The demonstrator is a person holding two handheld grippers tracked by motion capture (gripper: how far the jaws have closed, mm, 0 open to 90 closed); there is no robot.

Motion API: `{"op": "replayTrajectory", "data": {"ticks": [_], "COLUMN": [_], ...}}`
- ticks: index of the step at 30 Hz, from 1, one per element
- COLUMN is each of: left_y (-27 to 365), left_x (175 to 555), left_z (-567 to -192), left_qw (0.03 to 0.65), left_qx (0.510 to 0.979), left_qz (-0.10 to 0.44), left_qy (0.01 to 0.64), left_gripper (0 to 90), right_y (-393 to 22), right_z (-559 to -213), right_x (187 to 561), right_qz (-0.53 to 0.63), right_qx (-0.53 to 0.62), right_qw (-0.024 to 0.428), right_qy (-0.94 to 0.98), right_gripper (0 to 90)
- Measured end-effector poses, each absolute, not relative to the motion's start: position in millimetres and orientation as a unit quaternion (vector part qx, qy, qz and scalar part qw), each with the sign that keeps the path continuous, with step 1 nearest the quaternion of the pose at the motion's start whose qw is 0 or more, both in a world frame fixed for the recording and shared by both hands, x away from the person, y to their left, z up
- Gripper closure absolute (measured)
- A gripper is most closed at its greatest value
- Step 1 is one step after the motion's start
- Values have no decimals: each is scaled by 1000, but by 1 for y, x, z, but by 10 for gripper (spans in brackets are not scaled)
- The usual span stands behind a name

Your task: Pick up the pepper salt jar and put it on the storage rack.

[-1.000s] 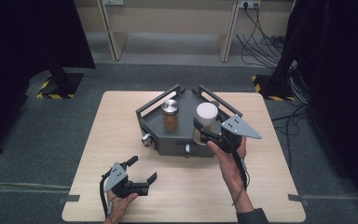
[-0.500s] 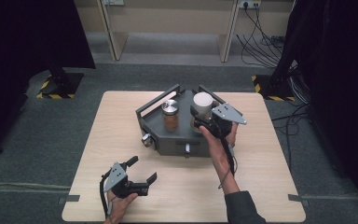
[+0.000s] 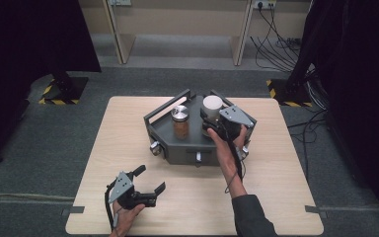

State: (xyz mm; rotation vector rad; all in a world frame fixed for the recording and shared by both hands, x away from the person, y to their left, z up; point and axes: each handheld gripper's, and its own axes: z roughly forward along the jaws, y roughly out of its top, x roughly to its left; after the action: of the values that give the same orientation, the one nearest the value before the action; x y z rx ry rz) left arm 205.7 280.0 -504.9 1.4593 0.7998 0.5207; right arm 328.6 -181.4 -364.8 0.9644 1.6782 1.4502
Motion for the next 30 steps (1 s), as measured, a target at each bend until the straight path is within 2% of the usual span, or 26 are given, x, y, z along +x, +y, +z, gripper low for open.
{"op": "replayTrajectory", "data": {"ticks": [19,23,27,30], "left_y": [280,280,279,280], "left_x": [206,206,206,206], "left_z": [-505,-506,-505,-506], "left_qw": [643,642,642,642], "left_qx": [641,642,642,642], "left_qz": [230,229,229,230], "left_qy": [351,351,350,351], "left_gripper": [2,2,2,2], "right_y": [-184,-189,-196,-200], "right_z": [-375,-373,-375,-375], "right_x": [330,331,327,324], "right_qz": [558,566,584,586], "right_qx": [372,377,378,370], "right_qw": [358,348,337,339], "right_qy": [650,645,634,636], "right_gripper": [345,145,5,3]}}
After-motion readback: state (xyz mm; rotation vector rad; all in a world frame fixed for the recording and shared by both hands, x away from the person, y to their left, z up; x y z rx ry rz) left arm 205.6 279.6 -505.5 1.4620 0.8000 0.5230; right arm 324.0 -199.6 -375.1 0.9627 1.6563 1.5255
